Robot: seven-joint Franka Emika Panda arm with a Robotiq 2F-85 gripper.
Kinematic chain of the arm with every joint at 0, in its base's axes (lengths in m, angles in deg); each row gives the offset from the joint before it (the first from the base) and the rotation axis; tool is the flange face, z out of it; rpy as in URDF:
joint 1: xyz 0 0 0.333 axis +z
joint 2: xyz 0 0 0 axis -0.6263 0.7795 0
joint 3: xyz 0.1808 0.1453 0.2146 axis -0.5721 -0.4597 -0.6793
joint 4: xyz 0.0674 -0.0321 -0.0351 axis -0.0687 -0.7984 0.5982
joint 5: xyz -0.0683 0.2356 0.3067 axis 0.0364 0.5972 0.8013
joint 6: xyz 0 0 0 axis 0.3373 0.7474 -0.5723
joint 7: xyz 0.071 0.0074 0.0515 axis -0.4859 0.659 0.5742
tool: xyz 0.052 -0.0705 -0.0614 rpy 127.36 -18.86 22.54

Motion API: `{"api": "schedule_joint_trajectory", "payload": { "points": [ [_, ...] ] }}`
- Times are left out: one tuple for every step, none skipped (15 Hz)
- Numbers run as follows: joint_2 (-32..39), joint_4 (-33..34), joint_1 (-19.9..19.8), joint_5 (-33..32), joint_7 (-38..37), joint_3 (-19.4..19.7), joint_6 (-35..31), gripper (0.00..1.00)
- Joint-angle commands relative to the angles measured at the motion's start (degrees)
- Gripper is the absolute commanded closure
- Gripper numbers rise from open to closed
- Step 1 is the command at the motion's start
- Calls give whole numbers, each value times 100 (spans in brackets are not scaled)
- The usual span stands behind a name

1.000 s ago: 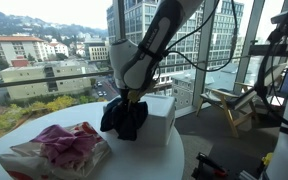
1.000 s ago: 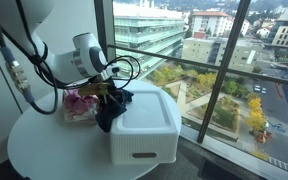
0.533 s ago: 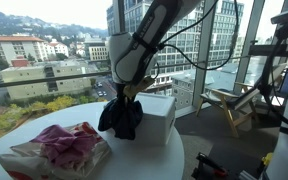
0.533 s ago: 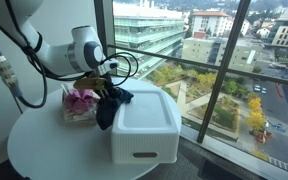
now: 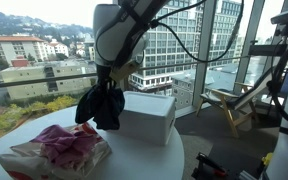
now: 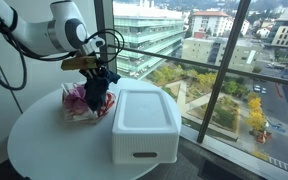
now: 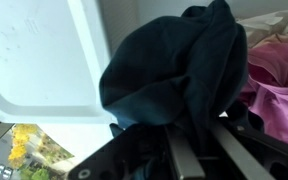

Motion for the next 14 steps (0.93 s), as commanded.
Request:
{"api": "schedule_joint_trajectory", "payload": {
  "points": [
    [171,320,209,-30,367,-222,-83,96],
    [308,404,283,-130,431,-287,-107,96],
    [426,490,353,-233,451,-334,-85,96],
    [597,589,438,-431,468,-372,-101,96],
    [780,698,518,-571,509,-401,-147,96],
    [989,853,622,-733,484,-422,-151,96],
    [1168,995,738,-999,400,-390,-173,96],
    [1357,1167,847,-1159,371,-366,-203,96],
    [1551,1362,970,-1362,333,-320,-234,96],
    [1737,1548,1068,-1485,356,-288,-263,96],
    [1909,1714,1160,-1608,363,-246,-267,96],
    [2100,1859,1248,-1726,363,-185,-291,96],
    [2273,1977,1310,-1806,378,-136,-315,96],
    [2446,2093,1371,-1893,373,-72,-311,96]
  ]
}}
